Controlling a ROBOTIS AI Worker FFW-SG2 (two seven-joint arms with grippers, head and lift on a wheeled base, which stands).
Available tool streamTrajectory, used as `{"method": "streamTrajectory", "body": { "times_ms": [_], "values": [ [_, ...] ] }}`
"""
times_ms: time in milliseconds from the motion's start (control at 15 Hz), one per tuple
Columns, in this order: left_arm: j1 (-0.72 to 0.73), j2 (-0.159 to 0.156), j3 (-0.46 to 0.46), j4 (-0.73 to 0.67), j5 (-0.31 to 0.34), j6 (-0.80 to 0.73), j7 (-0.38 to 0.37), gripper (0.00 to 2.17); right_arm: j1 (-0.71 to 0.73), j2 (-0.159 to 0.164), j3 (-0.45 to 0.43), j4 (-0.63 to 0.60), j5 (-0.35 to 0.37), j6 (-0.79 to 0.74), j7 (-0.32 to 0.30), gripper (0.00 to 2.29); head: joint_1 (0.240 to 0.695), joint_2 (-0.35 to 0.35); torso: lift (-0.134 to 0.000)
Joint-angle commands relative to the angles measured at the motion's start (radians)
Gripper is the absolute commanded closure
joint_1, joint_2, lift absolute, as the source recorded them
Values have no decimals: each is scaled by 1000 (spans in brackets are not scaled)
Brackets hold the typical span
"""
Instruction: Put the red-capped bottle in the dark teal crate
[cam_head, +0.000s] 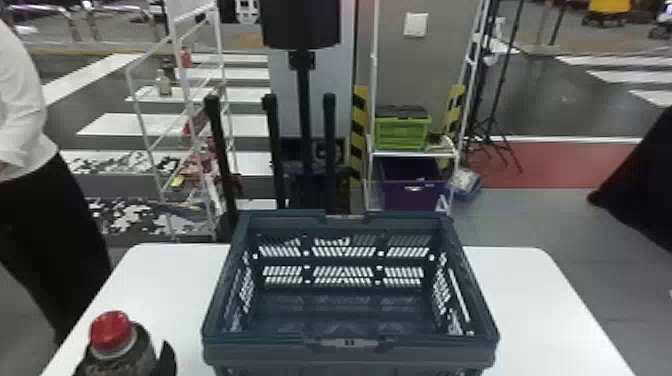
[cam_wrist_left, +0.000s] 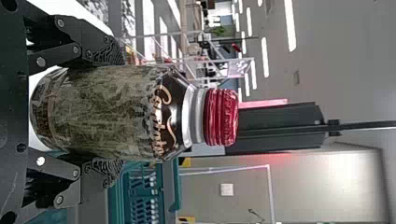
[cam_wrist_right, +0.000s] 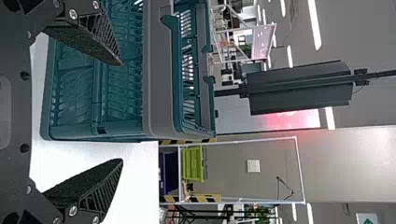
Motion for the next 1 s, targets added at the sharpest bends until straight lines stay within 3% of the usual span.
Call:
{"method": "streamTrajectory", "body": {
  "times_ms": [0, 133, 400, 533, 733, 933],
  "values": [
    [-98, 0, 77, -101, 3, 299, -48, 2148, 2, 4, -2, 0, 0, -2, 0, 151, 499, 0, 0],
    [-193, 23, 107, -166, 5, 504, -84, 2145, 5, 6, -5, 0, 0, -2, 0, 151, 499, 0, 0],
    [-428, 133, 90, -218, 14, 909, -166, 2148, 9, 19, -18, 3, 0, -2, 0, 151, 499, 0, 0],
    [-573, 226, 15, -201, 18, 1078, -215, 2145, 9, 24, -19, 6, 0, -5, 0, 151, 499, 0, 0],
    [-797, 313, -125, -103, 15, 1207, -357, 2145, 17, 30, -25, 8, 0, -11, 0, 151, 499, 0, 0],
    [-1014, 322, -315, 54, -38, 1324, -501, 2148, 22, 35, -33, 9, 0, -17, 0, 151, 499, 0, 0]
  ]
}}
